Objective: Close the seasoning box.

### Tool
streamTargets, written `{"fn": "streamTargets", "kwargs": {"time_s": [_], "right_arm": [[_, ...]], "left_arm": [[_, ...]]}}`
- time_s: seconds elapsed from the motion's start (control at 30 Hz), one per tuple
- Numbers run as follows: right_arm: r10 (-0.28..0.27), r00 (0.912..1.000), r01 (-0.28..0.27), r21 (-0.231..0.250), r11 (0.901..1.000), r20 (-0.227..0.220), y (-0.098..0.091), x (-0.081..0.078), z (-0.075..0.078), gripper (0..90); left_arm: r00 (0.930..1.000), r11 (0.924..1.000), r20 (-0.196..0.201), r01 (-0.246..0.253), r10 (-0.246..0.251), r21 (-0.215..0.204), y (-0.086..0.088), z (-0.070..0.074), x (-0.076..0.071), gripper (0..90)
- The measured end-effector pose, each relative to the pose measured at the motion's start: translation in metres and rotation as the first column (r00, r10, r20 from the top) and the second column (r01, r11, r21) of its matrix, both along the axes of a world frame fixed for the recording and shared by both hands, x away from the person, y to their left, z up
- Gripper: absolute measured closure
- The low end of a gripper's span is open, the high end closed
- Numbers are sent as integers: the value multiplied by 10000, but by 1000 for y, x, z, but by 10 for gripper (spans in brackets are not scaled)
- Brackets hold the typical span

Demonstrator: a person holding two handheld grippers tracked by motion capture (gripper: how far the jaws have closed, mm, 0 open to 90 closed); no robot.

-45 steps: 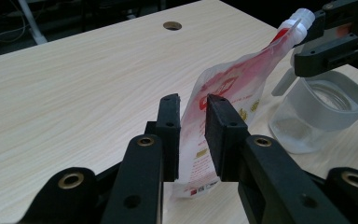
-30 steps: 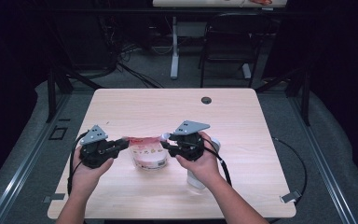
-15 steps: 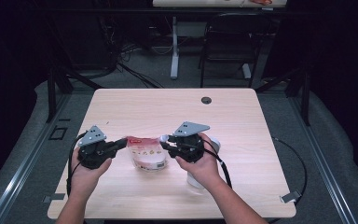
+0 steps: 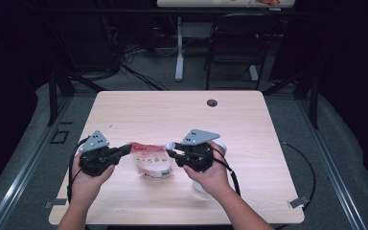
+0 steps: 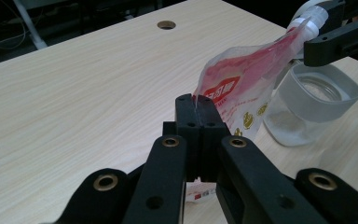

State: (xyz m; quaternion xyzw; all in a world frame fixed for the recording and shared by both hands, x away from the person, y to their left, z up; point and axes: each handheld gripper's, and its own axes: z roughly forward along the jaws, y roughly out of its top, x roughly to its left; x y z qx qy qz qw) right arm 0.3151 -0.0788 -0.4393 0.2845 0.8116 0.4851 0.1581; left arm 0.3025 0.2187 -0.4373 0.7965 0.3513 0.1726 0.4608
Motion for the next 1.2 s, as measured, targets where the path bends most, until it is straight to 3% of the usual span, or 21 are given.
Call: {"fn": "streamTargets", "kwargs": {"time_s": [0.53, 0.83, 1.2], "right_arm": [[224, 9997, -223, -329, 9992, 16, -10, -25, 0, 685], [312, 9995, -314, -398, 9987, -56, -12, -26, 0, 683], [545, 9985, -541, -567, 9969, 56, -16, -28, 9, 630]], "left_arm": [[9983, 9986, -249, 525, -525, 22, -8, -4, -13, 900], [9975, 9981, -351, 607, -609, -75, -7, -4, -13, 898], [9981, 9982, -348, 504, -516, -338, 0, 1, -14, 782]]}}
